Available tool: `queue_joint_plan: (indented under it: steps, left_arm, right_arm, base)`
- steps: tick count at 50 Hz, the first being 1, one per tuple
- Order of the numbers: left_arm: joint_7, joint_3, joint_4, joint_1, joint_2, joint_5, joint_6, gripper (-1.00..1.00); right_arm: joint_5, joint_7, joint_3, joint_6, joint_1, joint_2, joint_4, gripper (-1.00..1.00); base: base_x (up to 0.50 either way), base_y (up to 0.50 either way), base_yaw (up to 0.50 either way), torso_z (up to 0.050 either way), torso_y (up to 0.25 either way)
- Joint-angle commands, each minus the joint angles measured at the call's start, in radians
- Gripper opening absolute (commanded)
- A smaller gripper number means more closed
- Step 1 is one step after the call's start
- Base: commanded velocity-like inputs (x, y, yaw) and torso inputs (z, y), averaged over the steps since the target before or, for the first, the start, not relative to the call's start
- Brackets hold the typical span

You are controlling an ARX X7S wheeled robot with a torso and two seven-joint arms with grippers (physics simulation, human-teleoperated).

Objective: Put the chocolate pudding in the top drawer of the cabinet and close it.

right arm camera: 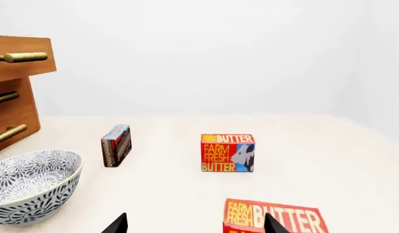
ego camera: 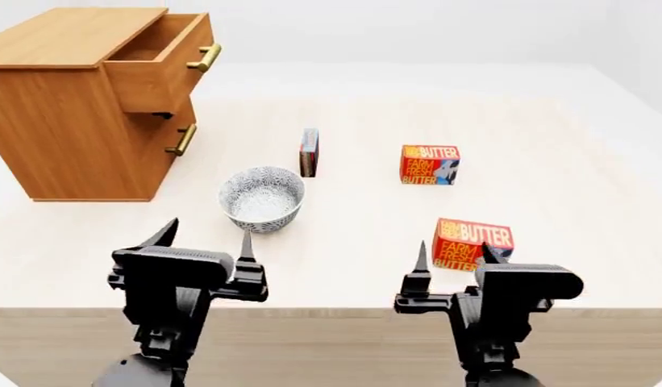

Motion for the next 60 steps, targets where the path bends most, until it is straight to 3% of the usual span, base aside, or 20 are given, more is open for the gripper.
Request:
queue_joint_plan:
  steps: [1, 15, 35, 44, 60]
  left_arm:
    - [0.026, 0.002, 0.178, -0.238, -0.085, -0.047, -0.336, 1.0]
    - [0.09, -0.013, 0.001, -0.745, -0.141, -0.104, -0.644, 1.0]
    - [0.148, 0.104, -0.535, -1.309, -0.126, -0.049, -0.625, 1.0]
    - [0.154, 0.134, -0.671, -1.414, -0.101, -0.032, -0.59, 1.0]
    - [0.155, 0.142, -0.657, -1.419, -0.113, -0.035, -0.605, 1.0]
  right_arm:
    - [0.057, 0.027, 0.013, 0.35, 0.2, 0.045, -0.195, 1.0]
    - [0.121, 0.005, 0.06, 0.693, 0.668, 0.119, -0.102, 1.0]
    - [0.082, -0.05, -0.018, 0.732, 1.268, 0.168, 0.429, 1.0]
    - [0.055, -0.093, -0.094, 0.656, 1.443, 0.152, 0.656, 1.0]
    - [0.031, -0.13, -0.161, 0.562, 1.559, 0.113, 0.865, 1.0]
  base:
    - [0.0, 0.0, 0.0, 0.05, 0.0]
    - [0.0, 0.0, 0.0, 0.05, 0.0]
    - [0.0, 0.0, 0.0, 0.05, 0.0]
    - [0.0, 0.0, 0.0, 0.05, 0.0]
    - [0.0, 0.0, 0.0, 0.02, 0.0]
